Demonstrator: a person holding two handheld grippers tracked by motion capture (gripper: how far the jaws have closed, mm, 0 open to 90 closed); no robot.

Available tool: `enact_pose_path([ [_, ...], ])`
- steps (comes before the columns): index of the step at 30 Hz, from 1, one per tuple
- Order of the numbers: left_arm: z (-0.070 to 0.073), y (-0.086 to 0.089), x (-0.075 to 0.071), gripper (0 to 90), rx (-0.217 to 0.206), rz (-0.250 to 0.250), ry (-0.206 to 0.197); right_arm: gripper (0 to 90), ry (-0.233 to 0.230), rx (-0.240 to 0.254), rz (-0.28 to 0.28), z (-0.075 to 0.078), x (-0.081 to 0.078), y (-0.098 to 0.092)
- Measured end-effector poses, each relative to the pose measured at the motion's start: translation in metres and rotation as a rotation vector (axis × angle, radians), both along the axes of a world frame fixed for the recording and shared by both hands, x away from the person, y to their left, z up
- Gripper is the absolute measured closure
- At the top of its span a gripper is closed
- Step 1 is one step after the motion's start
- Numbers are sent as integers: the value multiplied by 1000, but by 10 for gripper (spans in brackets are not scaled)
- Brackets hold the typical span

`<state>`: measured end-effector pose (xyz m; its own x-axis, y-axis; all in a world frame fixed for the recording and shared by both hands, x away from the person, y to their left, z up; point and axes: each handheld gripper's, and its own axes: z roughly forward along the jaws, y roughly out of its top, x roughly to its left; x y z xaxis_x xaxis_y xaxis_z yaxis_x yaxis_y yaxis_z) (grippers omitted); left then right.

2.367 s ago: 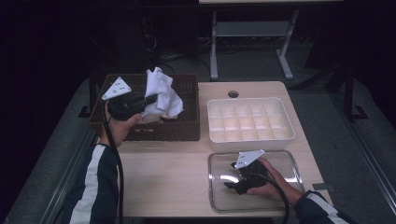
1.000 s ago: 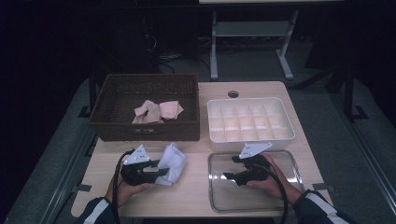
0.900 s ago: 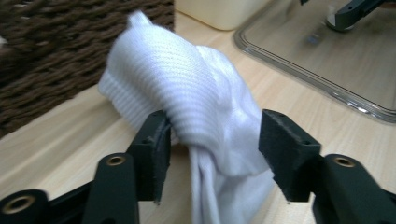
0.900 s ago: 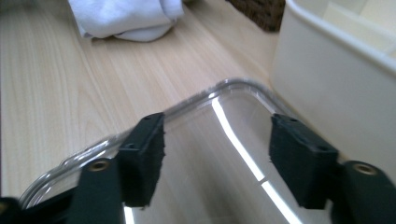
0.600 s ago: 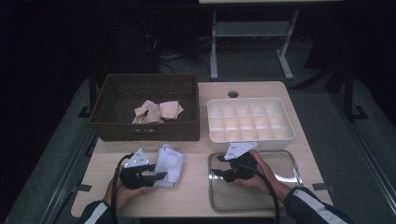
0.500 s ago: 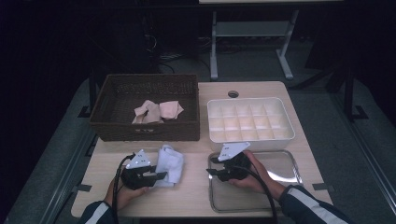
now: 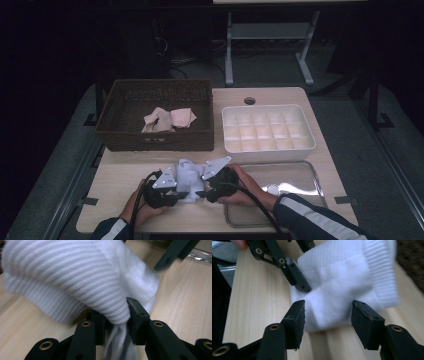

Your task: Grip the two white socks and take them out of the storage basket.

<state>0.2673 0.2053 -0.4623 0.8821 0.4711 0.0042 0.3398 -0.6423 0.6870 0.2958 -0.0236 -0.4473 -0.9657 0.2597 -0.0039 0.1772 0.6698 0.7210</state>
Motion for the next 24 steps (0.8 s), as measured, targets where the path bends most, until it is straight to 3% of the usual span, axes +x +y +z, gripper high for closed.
enact_pose_path([
  [4, -2, 4, 2, 683, -39, 4, 31, 473, -12, -50, 24, -13, 3, 13],
  [6, -2, 7, 3, 675, -26, -6, 29, 552, -47, -71, 25, -15, 2, 16],
  [8, -1, 8, 2, 664, -12, -5, 18, 690, -44, -63, 5, -15, 1, 16],
  [10, 0, 11, 2, 662, 2, -4, 12, 794, -72, -71, 11, -15, 1, 14],
  [12, 0, 16, 4, 650, 7, 17, 6, 820, -55, -71, 4, -15, 1, 13],
  [16, 1, 32, 8, 638, 3, 86, 17, 832, -78, -86, 31, -14, 0, 11],
  [18, 0, 38, 10, 632, -19, 123, 40, 828, -64, -90, 32, -14, 0, 8],
  [24, 1, 52, 18, 648, -7, 215, 42, 807, -77, -104, 56, -13, 0, 1],
])
